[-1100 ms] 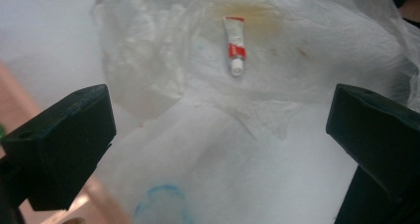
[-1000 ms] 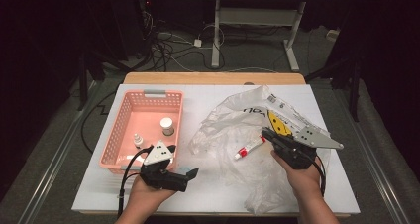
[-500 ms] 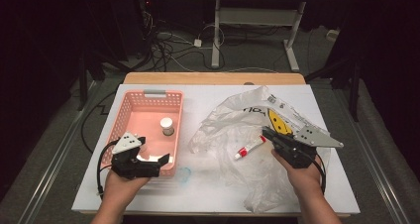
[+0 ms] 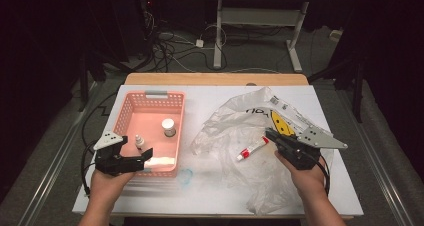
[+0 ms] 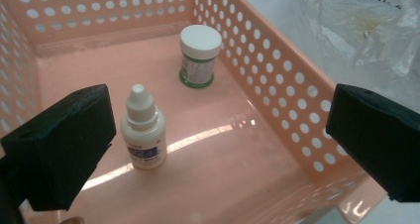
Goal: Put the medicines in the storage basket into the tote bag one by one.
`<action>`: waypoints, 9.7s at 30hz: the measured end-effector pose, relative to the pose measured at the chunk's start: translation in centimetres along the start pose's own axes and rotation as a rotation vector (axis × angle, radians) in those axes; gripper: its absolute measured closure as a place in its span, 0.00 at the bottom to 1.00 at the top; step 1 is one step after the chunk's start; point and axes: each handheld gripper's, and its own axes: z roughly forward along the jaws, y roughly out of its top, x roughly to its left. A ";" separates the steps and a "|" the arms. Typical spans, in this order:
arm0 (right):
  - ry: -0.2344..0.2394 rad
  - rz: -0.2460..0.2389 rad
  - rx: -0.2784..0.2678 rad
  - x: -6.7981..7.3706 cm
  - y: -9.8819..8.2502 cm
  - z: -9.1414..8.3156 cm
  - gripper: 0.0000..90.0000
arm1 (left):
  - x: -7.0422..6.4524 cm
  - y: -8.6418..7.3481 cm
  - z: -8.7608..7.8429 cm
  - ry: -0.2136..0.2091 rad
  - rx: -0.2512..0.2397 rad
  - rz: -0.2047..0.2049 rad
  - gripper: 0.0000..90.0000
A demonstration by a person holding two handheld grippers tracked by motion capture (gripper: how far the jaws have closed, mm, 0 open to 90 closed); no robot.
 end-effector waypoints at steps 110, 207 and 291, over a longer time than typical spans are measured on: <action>-0.011 -0.007 -0.019 -0.7 0.4 -0.7 1.00 | -1.2 8.9 12.7 0.067 0.457 0.045 0.54; 0.015 -0.014 -0.015 -0.2 0.3 -0.3 1.00 | -16.2 3.6 4.4 -0.326 -0.031 0.284 0.54; 0.008 -0.002 -0.038 -0.8 0.7 -0.7 1.00 | -20.3 1.9 11.8 -0.479 0.062 0.330 0.14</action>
